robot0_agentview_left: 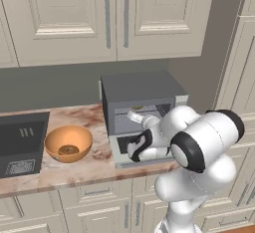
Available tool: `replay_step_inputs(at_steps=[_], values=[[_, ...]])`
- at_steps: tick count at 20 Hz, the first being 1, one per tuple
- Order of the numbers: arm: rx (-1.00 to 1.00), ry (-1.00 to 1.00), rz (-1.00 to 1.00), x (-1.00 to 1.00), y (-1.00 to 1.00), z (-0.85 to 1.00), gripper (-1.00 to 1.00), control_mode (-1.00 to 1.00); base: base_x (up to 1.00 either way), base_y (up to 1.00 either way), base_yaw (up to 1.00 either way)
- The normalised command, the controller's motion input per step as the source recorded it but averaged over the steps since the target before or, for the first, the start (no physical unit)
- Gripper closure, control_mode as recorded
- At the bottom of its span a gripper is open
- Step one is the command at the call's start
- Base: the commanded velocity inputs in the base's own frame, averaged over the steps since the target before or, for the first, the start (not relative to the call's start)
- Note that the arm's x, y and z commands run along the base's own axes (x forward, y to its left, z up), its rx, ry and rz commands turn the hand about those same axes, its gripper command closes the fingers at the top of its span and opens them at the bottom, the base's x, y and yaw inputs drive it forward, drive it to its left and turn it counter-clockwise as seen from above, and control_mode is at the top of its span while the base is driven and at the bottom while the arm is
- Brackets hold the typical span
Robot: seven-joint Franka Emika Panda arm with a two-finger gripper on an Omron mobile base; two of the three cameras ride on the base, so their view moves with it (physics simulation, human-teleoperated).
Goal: Pick up the heated bread from the toaster oven and place it in the bowl. Then move the bread bowl to the dining counter.
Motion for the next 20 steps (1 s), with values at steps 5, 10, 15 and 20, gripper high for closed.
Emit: replay_step_inputs(at_steps=[5, 10, 15, 20], values=[[0.00, -0.01, -0.03, -0.64, -0.21, 0.00, 1.00, -1.00, 0.00, 0.00, 0.00], [0.00, -0.02, -0.02, -0.77, -0.22, 0.00, 1.00, -1.00, 0.00, 0.00, 0.00], [0.00, -0.01, -0.05, -0.86, -0.36, 0.00, 1.00, -1.00, 0.00, 0.00, 0.00], [0.00, -0.04, -0.05, -0.97, -0.38, 0.00, 1.00, -1.00, 0.00, 0.00, 0.00]])
